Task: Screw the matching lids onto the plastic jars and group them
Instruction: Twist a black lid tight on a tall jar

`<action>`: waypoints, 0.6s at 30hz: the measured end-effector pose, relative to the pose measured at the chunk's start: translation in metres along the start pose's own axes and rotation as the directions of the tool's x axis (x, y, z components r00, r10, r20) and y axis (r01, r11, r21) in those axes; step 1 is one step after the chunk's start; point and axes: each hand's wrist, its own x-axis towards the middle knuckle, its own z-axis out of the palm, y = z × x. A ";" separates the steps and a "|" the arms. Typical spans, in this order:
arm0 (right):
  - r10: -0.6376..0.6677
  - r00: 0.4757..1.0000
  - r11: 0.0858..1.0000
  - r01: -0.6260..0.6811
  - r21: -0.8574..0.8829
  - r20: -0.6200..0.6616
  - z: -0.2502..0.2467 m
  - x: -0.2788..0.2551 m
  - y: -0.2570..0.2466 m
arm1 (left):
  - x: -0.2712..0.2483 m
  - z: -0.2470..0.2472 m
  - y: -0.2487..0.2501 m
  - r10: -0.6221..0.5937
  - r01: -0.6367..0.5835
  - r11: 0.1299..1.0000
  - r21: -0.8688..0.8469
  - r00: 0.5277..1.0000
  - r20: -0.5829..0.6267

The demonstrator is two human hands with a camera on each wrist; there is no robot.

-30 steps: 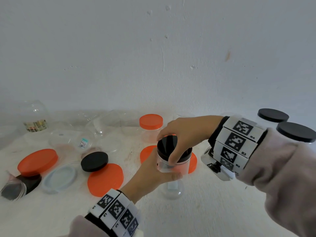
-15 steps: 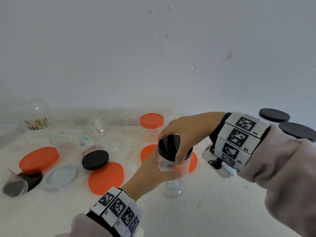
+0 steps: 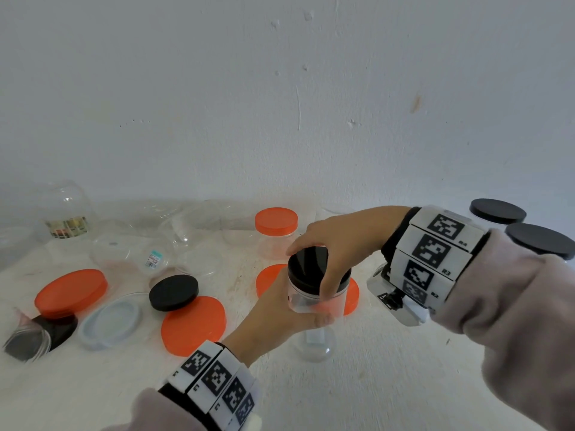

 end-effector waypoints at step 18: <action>-0.035 0.999 0.999 0.035 0.003 -0.012 -0.001 0.001 0.003 | 0.000 0.001 -0.001 -0.017 0.017 0.999 0.029 1.000 -0.015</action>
